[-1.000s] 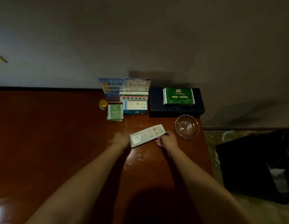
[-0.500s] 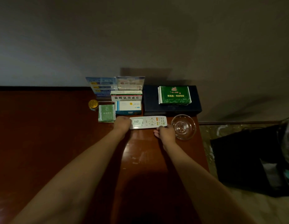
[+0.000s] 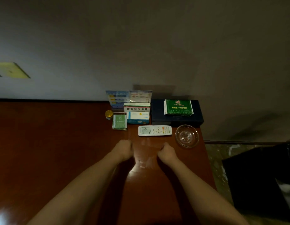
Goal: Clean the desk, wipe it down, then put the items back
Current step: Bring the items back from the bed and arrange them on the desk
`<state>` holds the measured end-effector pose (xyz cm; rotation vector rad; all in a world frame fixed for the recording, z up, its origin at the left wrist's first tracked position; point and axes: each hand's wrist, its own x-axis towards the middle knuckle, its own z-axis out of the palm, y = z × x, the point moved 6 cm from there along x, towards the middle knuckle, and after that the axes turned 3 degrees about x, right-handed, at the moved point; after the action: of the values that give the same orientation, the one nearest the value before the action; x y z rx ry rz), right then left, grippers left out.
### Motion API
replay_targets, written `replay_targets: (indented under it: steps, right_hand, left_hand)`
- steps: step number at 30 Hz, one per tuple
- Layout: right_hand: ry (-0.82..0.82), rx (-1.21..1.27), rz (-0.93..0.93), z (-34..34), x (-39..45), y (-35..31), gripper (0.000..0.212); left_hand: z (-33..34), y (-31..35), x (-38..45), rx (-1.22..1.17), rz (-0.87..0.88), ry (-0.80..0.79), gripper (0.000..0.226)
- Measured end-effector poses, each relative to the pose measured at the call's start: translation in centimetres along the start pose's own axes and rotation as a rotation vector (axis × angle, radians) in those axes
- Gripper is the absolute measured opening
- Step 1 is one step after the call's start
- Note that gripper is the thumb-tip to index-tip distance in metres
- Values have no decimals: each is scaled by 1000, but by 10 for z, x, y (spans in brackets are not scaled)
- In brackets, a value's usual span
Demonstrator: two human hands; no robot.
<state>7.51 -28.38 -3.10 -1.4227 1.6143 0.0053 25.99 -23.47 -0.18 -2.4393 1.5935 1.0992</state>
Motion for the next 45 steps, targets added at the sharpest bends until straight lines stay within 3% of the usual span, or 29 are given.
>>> replay_targets:
  steps: [4,9,13,18,21,28,31,38,45]
  right_hand:
    - [-35,-184,-76,9,-42,7,36]
    - [51,-299,-104,15,-104,10,39]
    - [160,-259,-77,24,-163,16,40]
    - [307,-200,-20,21,-243,40,32]
    - [420,-196,45,17,-301,80,30]
    - [684,7,327,19,-469,223,28]
    - [760,100,484,45,-569,296,32]
    - [895,256,951,162,-823,440,38]
    - [1028,461,1187,267,-947,499,37]
  left_hand:
    - [14,-8,-37,187,83,-86,9]
    - [20,-1,-78,321,257,-89,6]
    - [23,17,-115,451,491,-77,22]
    - [42,59,-178,564,717,-108,12]
    - [71,92,-229,589,824,-132,19]
    - [178,182,-404,684,1243,-194,17]
    - [248,202,-497,728,1396,-229,27]
    - [415,164,-724,931,1782,-411,31]
    - [509,109,-894,1096,2083,-541,30]
